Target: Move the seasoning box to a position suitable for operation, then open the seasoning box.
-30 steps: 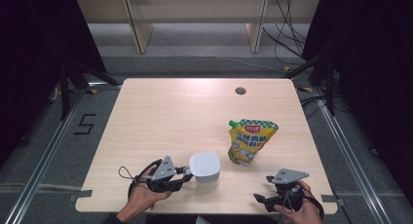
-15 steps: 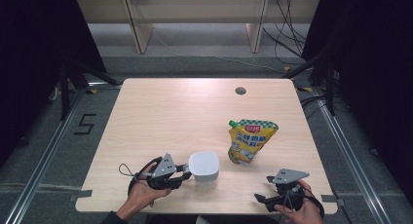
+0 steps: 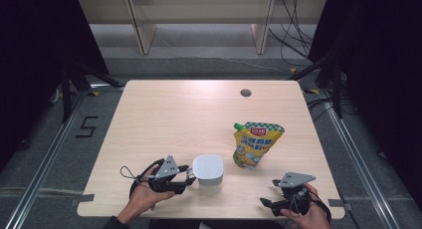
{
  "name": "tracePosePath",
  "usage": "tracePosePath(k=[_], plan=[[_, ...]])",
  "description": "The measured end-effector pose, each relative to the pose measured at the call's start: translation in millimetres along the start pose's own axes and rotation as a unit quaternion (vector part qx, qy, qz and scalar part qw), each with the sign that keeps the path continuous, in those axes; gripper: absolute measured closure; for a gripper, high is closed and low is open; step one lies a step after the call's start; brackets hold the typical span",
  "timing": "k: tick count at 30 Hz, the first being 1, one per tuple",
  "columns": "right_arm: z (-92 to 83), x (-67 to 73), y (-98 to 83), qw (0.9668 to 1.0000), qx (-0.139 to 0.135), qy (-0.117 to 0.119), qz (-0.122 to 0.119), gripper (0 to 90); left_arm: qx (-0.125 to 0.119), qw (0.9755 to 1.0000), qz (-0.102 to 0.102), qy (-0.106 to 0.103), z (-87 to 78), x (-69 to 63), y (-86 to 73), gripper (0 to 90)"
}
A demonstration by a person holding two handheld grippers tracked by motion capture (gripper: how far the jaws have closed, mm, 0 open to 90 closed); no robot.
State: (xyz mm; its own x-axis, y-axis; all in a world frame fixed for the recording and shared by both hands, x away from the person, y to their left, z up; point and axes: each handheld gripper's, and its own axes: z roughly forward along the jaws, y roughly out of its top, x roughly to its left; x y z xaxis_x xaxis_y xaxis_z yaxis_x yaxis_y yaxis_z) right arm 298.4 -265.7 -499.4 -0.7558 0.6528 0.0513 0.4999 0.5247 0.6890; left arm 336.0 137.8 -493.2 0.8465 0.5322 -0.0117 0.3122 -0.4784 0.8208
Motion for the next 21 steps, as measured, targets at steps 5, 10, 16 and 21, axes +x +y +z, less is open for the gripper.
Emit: tracePosePath(k=[5,10,16,21], plan=[[1.6,-1.1,0.9,1.0,0.002,0.002,0.002,21.8,-0.002,1.0,0.006,0.002,-13.0,-7.4,6.9,34.3],[3.8,-0.2,2.9,0.9999,0.001,0.006,-0.009,21.8,-0.007,0.9999,0.012,0.001,-25.7,-16.9,14.0,30.8],[5.8,0.1,5.4,0.9999,0.005,0.012,-0.004,21.1,-0.008,0.9998,0.012,0.014,-40.3,-22.4,20.5,30.0],[7.3,0.1,5.7,0.9999,-0.005,0.006,-0.012,17.9,-0.014,0.9997,0.001,0.017,-47.2,-24.7,24.4,27.3]])
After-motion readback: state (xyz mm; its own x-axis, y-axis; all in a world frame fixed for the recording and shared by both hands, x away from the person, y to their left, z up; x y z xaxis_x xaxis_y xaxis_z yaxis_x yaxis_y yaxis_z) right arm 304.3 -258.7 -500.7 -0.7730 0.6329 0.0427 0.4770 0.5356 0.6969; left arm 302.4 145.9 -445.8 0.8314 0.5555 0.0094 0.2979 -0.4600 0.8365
